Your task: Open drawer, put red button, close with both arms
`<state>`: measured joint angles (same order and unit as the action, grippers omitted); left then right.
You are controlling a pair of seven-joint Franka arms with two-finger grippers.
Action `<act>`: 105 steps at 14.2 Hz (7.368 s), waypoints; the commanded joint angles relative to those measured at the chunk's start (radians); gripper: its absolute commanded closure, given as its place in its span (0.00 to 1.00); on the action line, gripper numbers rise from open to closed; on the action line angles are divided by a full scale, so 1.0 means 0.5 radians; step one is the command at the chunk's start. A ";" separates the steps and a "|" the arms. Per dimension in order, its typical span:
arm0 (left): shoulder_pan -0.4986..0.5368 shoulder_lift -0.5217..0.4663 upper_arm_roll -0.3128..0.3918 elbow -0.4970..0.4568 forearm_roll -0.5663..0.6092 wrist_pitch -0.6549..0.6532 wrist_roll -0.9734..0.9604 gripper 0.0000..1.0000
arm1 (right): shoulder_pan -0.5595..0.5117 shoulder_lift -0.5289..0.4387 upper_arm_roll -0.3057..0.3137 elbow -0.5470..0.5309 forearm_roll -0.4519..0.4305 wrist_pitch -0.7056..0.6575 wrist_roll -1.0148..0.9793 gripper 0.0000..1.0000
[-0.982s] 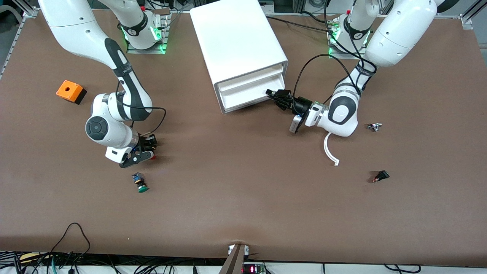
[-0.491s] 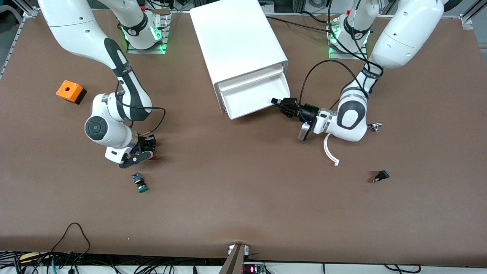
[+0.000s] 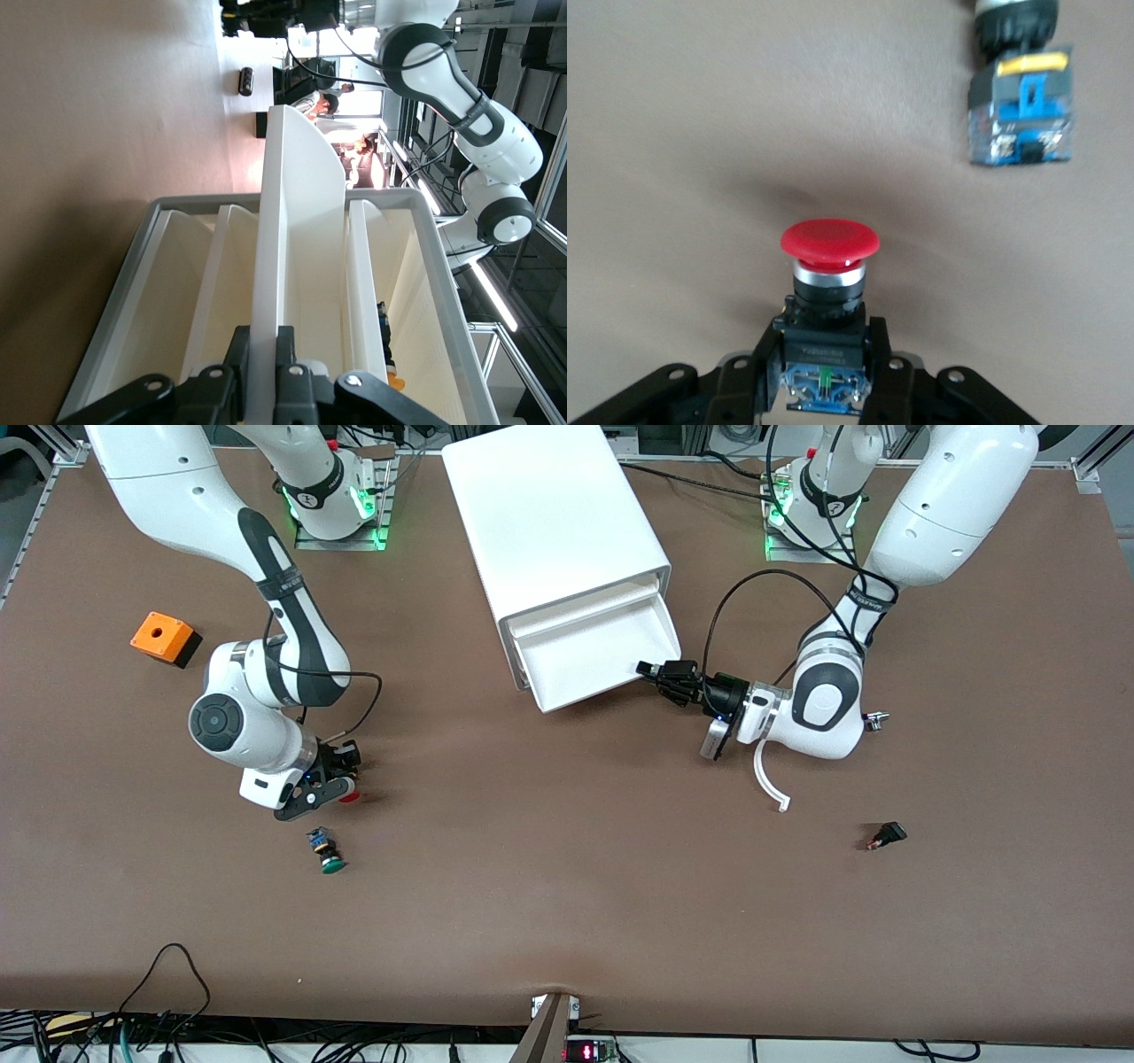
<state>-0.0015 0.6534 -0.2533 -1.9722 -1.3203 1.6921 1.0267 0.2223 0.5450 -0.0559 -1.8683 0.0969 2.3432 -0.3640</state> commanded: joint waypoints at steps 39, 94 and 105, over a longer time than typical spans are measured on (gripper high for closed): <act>0.209 -0.494 0.068 0.217 0.980 0.040 -1.301 0.00 | 0.954 0.045 0.268 1.071 -0.157 -0.606 -1.469 0.77; -0.739 -0.276 -0.015 0.487 2.536 0.949 -3.854 0.00 | 0.523 -0.283 -0.554 1.107 0.052 -1.259 0.513 0.00; -0.749 -0.285 -0.208 0.490 2.402 0.709 -3.836 0.00 | -0.184 -0.673 -0.195 1.009 -0.062 -1.498 0.102 0.00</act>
<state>-0.3718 0.5221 -0.3493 -1.7230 -0.0874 2.0660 -0.8829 0.1467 0.2626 -0.1704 -1.3247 0.0881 1.6276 -0.2885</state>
